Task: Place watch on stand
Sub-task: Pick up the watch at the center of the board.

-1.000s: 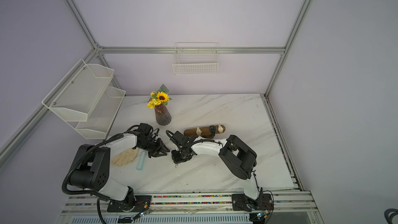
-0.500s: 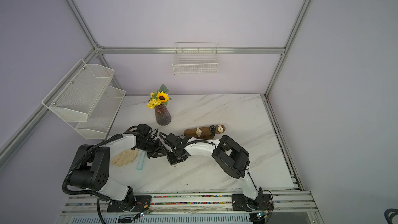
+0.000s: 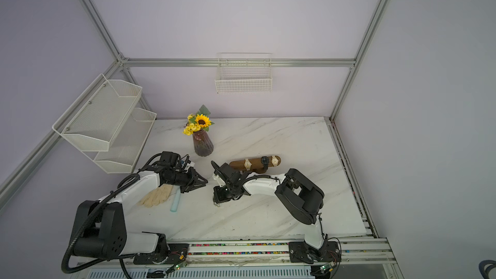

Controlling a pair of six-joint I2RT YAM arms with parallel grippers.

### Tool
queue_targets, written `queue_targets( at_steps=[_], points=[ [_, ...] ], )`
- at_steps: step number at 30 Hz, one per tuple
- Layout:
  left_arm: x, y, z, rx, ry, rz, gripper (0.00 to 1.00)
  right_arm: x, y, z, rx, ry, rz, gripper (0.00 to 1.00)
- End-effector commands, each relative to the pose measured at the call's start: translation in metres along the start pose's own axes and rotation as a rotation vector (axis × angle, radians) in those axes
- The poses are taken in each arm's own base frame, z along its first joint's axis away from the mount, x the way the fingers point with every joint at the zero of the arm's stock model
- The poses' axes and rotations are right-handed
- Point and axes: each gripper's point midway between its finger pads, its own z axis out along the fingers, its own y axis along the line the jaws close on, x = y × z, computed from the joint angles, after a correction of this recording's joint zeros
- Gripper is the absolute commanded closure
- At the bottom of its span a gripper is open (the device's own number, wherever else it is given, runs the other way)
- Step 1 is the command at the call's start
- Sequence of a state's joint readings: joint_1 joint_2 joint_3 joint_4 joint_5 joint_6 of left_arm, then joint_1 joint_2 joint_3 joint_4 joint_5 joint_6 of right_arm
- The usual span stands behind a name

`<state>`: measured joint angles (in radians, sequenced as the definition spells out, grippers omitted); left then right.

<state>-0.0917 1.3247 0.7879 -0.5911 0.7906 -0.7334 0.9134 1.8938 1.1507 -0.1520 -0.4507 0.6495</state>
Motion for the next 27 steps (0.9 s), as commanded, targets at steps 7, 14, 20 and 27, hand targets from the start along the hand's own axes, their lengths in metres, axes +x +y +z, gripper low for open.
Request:
queue_targets(
  at_steps=[7, 14, 20, 27],
  points=[
    [0.018, -0.034, -0.015, 0.188, 0.011, -0.004, 1.00, -0.065, 0.086, -0.063, -0.365, -0.216, -0.027, 1.00],
    [0.024, -0.038, -0.021, 0.250, -0.011, -0.048, 0.92, -0.083, 0.097, -0.084, -0.359, -0.302, -0.049, 1.00],
    [0.024, -0.040, -0.024, 0.279, -0.007, -0.102, 0.85, -0.092, 0.094, -0.100, -0.328, -0.369, -0.068, 1.00],
    [0.008, -0.055, -0.036, 0.329, -0.045, -0.107, 0.53, -0.094, 0.095, -0.112, -0.285, -0.407, -0.134, 1.00]
  ],
)
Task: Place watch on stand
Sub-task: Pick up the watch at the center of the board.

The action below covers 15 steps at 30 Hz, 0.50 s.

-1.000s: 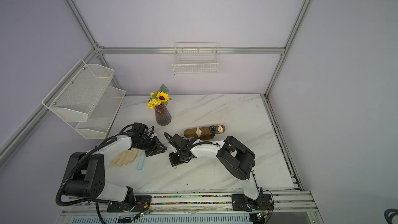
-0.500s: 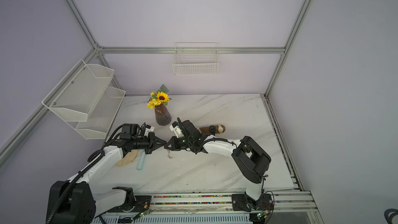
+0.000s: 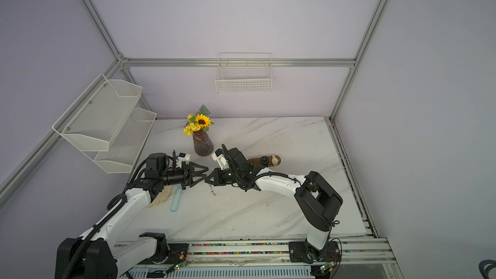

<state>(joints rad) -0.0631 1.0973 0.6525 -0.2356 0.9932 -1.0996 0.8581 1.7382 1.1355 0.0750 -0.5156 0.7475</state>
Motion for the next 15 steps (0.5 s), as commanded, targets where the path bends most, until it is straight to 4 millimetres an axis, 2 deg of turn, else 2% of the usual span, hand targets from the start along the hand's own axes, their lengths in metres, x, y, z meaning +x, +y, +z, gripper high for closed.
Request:
queue_targets(
  at_steps=[1, 5, 7, 9, 11, 15],
  points=[
    [-0.009, 0.004, -0.004, -0.013, -0.016, -0.076, 0.55, -0.043, 0.036, -0.031, -0.048, -0.163, -0.109, 1.00],
    [-0.025, 0.003, -0.007, -0.016, -0.047, -0.091, 0.66, -0.046, 0.041, -0.047, -0.037, -0.203, -0.134, 1.00],
    [-0.028, 0.002, -0.006, -0.011, -0.033, -0.109, 0.76, -0.052, 0.043, -0.056, -0.026, -0.232, -0.152, 1.00],
    [-0.029, -0.002, -0.005, -0.002, -0.020, -0.116, 0.79, -0.057, 0.043, -0.063, -0.023, -0.246, -0.167, 1.00],
    [-0.029, -0.011, -0.007, 0.015, -0.018, -0.109, 0.77, -0.062, 0.042, -0.065, -0.018, -0.256, -0.187, 1.00],
    [-0.030, -0.036, -0.013, 0.062, -0.031, -0.097, 0.59, -0.065, 0.040, -0.059, -0.022, -0.249, -0.218, 1.00]
  ],
)
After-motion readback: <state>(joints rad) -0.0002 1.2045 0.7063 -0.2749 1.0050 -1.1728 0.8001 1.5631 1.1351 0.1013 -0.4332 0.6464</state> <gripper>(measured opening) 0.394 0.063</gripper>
